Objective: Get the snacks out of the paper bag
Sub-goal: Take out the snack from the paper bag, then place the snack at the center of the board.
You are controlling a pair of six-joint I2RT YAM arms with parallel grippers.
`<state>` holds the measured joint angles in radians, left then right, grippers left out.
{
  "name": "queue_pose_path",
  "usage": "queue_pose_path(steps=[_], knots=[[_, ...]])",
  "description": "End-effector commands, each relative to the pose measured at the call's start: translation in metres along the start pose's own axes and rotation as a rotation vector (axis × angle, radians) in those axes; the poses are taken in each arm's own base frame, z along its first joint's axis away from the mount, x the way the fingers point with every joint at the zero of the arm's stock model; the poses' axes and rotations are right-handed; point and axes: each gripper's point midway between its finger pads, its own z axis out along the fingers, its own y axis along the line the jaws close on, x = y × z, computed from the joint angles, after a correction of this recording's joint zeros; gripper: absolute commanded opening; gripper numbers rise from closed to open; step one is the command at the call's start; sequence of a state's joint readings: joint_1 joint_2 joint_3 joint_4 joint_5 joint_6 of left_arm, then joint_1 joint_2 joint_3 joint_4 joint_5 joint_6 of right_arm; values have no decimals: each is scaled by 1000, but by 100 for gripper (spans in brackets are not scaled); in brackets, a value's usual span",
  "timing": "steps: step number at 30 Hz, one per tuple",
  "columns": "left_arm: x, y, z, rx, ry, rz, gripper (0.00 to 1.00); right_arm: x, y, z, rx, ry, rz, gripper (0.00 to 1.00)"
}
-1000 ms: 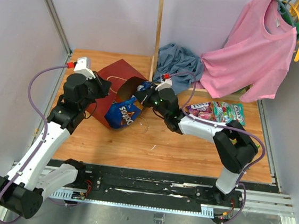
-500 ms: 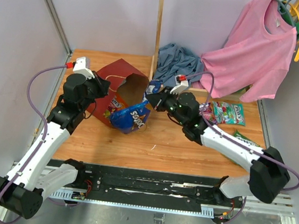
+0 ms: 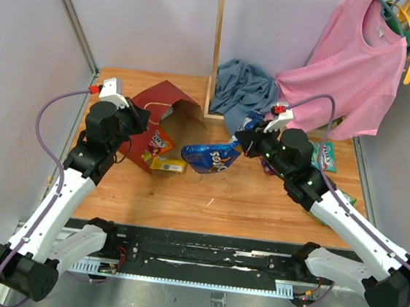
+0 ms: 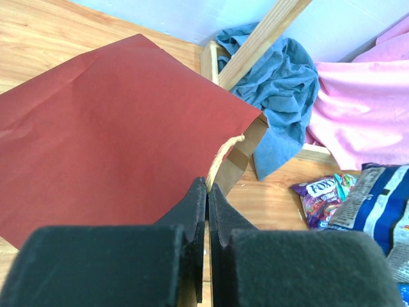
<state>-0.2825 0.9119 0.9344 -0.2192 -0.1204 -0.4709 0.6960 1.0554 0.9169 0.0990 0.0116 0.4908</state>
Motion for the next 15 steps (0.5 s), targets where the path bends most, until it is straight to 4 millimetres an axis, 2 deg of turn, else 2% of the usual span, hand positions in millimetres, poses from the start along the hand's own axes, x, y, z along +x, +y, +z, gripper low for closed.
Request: queue_pose_path(steps=[1,6,8,11,12,15], knots=[[-10,1,-3,5,-41,9,1,-13,-18,-21,61,42,-175,2],[-10,0,-4,13,-40,6,1,4,-56,-32,158,119,-168,4],[-9,-2,-3,20,-37,5,1,13,-71,-28,194,143,-161,7],[-9,-3,-3,27,-36,4,0,42,-86,-5,203,243,-128,5],[-9,-3,-3,26,-36,3,0,59,-91,8,202,301,-110,4],[-8,-1,-3,16,-37,7,1,87,-89,37,153,403,-53,1]])
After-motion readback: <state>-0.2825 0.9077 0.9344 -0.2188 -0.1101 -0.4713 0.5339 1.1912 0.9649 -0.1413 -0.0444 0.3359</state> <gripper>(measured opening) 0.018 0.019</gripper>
